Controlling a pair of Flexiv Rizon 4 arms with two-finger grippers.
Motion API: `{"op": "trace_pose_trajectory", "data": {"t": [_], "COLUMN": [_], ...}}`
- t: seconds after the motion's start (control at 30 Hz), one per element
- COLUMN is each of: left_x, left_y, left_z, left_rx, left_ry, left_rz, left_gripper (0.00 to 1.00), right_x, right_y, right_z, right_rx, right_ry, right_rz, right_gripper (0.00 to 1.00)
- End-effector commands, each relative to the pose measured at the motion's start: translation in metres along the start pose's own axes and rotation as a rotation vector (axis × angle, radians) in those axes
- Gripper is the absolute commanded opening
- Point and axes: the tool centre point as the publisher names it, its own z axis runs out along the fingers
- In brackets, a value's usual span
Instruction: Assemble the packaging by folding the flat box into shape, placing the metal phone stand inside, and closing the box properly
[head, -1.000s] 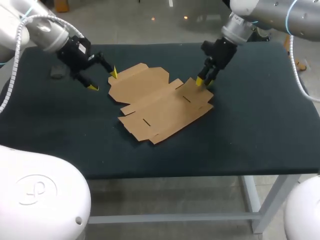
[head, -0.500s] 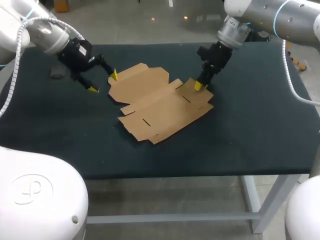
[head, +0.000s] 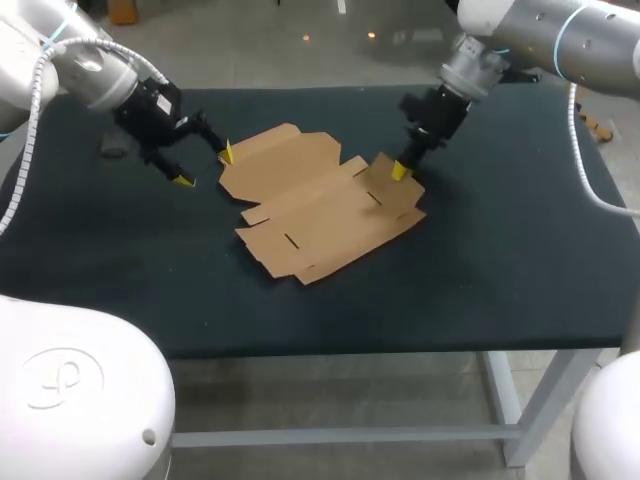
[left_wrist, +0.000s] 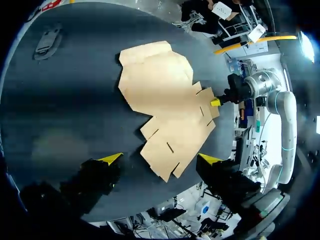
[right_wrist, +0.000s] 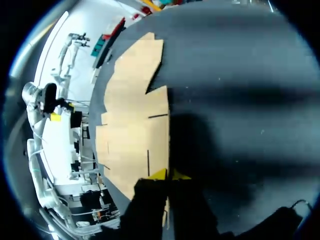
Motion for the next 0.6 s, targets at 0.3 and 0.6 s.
{"op": "trace_pose_trajectory", "data": {"t": [0.3, 0.6], "left_x": [-0.001, -0.002], "left_y": [0.004, 0.007], "left_z": [-0.002, 0.0], "left_rx": [0.001, -0.002], "left_ry": [-0.007, -0.013], "left_rz": [0.003, 0.006], "left_gripper": [1.0, 1.0], "right_x": [0.029, 0.039], "right_y": [-0.044, -0.071], "right_z": [0.012, 0.022], "right_rx": [-0.257, -0.351], "right_ry": [0.028, 0.044], "right_rz": [0.098, 0.199], "right_gripper": [0.0, 0.16]}}
